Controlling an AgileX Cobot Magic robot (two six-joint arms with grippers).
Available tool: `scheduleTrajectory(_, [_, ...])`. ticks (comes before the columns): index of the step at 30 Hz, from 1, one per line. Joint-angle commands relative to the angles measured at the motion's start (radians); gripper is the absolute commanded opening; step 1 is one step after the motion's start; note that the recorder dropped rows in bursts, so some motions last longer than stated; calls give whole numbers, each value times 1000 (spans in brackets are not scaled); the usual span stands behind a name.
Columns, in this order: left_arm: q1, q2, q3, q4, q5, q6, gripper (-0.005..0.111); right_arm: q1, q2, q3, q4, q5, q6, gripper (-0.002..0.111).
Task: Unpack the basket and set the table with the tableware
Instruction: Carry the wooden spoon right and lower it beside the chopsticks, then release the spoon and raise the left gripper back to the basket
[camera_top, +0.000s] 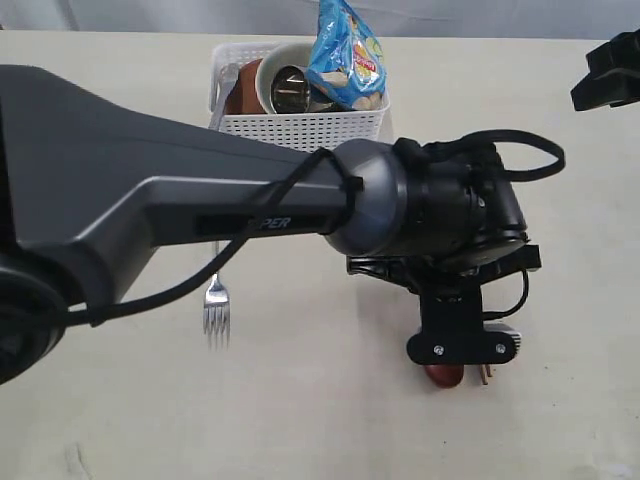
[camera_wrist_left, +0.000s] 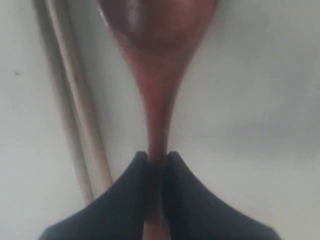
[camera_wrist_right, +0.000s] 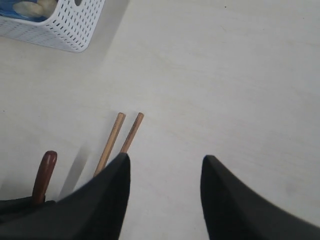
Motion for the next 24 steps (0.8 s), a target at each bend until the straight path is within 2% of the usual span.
scheduleTrajectory(1, [-1, 17, 3, 42, -33, 1, 0, -7, -6, 0, 12, -7, -8, 44])
scheduleTrajectory(4, [-1, 17, 3, 42, -38, -36, 4, -7, -6, 0, 12, -7, -8, 44])
scheduleTrajectory(9, [-1, 17, 3, 42, -35, -50, 28, -7, -6, 0, 16, -7, -8, 44])
scheduleTrajectory(11, [-1, 17, 3, 42, -38, -50, 34, -7, -6, 0, 16, -7, -8, 44])
scheduleTrajectory(15, [-1, 17, 3, 42, -29, -50, 34, -7, -6, 0, 16, -7, -8, 44])
scheduleTrajectory(19, [-1, 6, 3, 111, 25, -76, 34, -7, -6, 0, 16, -7, -8, 44])
scheduleTrajectory(24, [-1, -50, 3, 222, 85, -228, 34, -7, -6, 0, 19, -7, -8, 44])
